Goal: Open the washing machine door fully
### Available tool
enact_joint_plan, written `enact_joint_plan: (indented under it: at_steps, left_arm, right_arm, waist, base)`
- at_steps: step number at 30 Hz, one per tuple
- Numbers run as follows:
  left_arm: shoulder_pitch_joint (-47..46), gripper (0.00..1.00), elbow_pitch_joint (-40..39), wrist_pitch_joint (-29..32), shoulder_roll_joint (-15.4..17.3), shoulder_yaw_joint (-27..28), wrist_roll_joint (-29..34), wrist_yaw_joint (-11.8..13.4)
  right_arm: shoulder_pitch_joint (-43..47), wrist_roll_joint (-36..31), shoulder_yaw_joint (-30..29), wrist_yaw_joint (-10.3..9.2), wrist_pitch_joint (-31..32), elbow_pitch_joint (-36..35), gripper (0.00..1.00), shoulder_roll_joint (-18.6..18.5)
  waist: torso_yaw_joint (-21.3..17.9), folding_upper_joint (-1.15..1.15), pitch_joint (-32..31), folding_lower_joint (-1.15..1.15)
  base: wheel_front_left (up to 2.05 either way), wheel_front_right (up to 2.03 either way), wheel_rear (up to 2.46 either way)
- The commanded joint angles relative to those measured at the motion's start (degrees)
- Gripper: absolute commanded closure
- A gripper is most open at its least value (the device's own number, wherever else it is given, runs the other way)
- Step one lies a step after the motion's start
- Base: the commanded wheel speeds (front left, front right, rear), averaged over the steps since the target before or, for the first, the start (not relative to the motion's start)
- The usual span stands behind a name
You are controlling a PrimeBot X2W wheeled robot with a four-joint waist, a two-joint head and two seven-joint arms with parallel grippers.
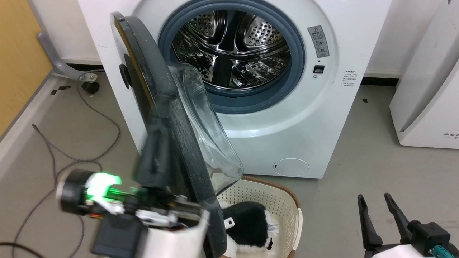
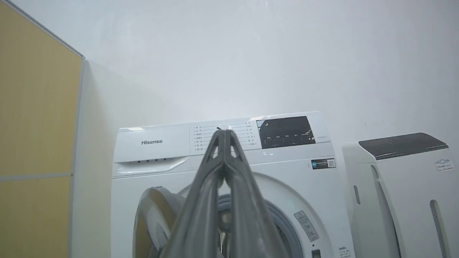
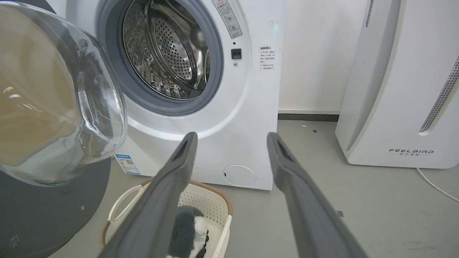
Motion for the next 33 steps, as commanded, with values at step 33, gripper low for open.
enact_joint_plan:
  at_steps: [33]
  left_arm:
    - [6.6,1.00,13.6,-0.3,4.2,-23.3,-0.5,-1.6]
  right_arm:
    - [0.2,0.9,0.2,0.03,-0.2,0.3,0.00,0.2]
  waist:
    - [2.8,0.00,1.3,0.00]
  base:
    - [0.00,0.00,0.00]
